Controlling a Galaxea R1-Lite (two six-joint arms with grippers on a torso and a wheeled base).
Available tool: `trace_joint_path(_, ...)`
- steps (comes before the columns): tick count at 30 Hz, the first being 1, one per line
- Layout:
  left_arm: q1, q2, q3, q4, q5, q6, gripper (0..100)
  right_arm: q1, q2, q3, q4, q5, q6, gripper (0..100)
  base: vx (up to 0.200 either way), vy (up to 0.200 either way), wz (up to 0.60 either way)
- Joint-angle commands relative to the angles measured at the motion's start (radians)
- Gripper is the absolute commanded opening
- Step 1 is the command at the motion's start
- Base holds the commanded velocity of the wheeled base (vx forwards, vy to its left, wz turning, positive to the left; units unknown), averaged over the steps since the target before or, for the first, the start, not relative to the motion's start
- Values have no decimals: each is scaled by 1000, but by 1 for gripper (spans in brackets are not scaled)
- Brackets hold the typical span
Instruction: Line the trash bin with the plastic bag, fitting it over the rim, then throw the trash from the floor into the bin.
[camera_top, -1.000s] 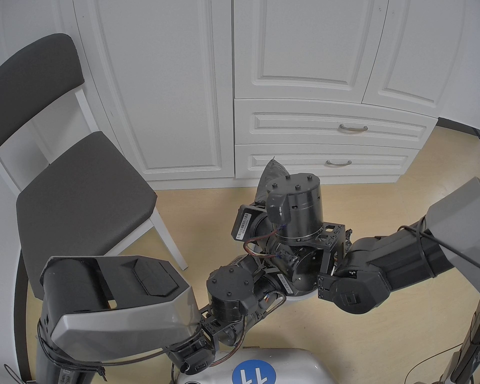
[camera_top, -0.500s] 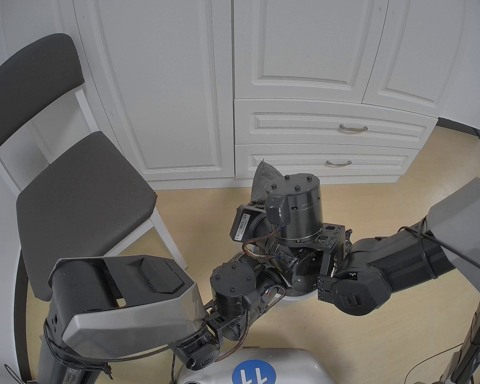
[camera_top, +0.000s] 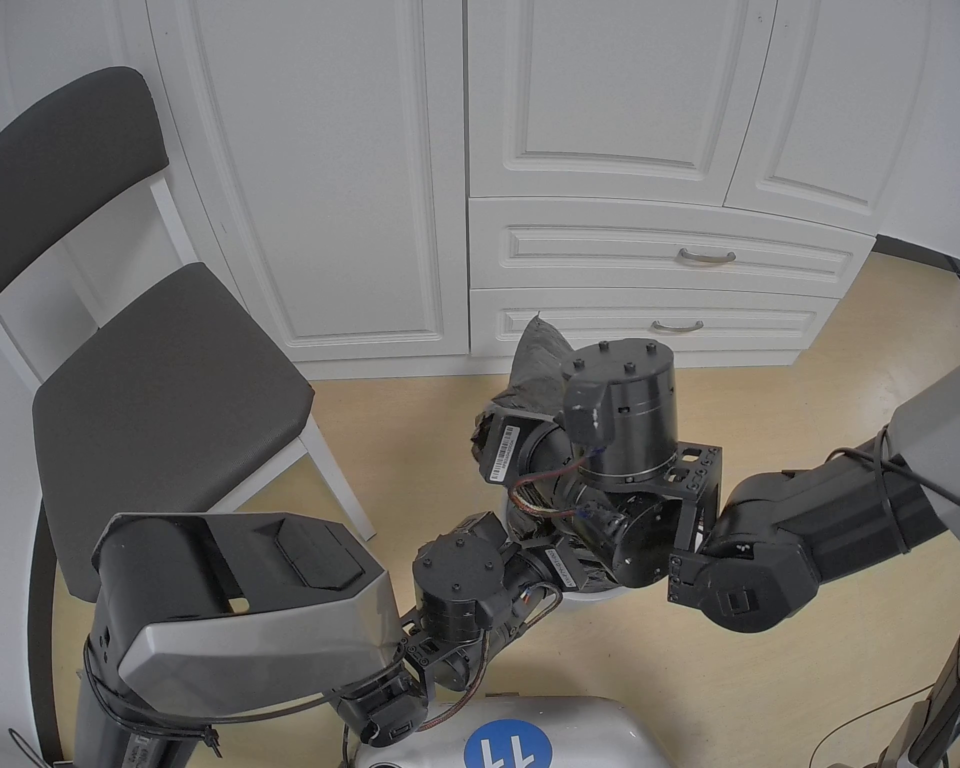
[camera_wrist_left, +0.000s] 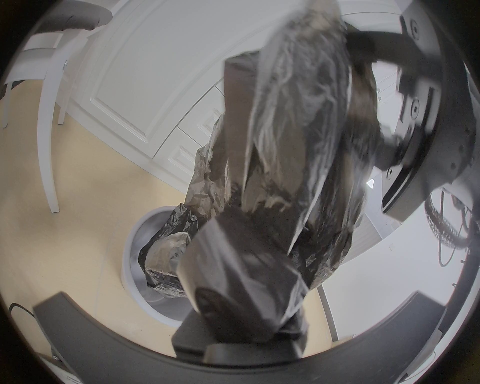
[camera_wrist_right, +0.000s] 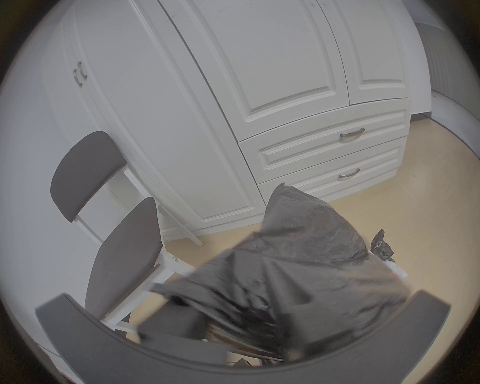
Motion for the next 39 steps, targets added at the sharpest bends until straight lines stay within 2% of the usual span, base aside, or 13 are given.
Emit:
trace_joint_path(1,0,-14,16,-2,0,2,0,2,-33,37,0,10,-14,100,0,0,0)
trace_joint_path(8,-2,-27,55,-2,-11,11,0,9,-96,80,-10,56,-35,100,0,0,0)
trace_joint_path(11,3,-60,88,-1,-42,14,0,-5,-180,110,0,78,-44,100,0,0,0)
trace_joint_path(13,8,-80,108,-1,-63,16,0,-11,-214,130,-1,93,-63,100,0,0,0)
trace_joint_path(14,9,-107,137,-1,-96,16,0,-28,-258,164,-10,121,-106,100,0,0,0)
trace_joint_path(16,11,-124,157,-1,-117,16,0,-41,-294,192,-13,139,-138,100,0,0,0)
trace_joint_path(22,18,-136,178,-1,-137,16,0,-54,-344,241,0,190,-163,100,0,0,0)
trace_joint_path(25,17,-136,180,-1,-139,17,0,-41,-344,276,0,217,-192,100,0,0,0)
trace_joint_path(28,8,-130,195,-1,-151,19,0,3,-318,340,0,276,-235,100,0,0,0)
trace_joint_path(32,2,-127,201,-1,-166,20,0,49,-275,363,-12,280,-244,100,0,0,0)
trace_joint_path(36,9,-138,209,-1,-168,20,0,12,-396,394,11,292,-287,100,0,0,0)
trace_joint_path(39,9,-147,220,-2,-169,31,0,-48,-487,406,43,332,-324,100,0,0,0)
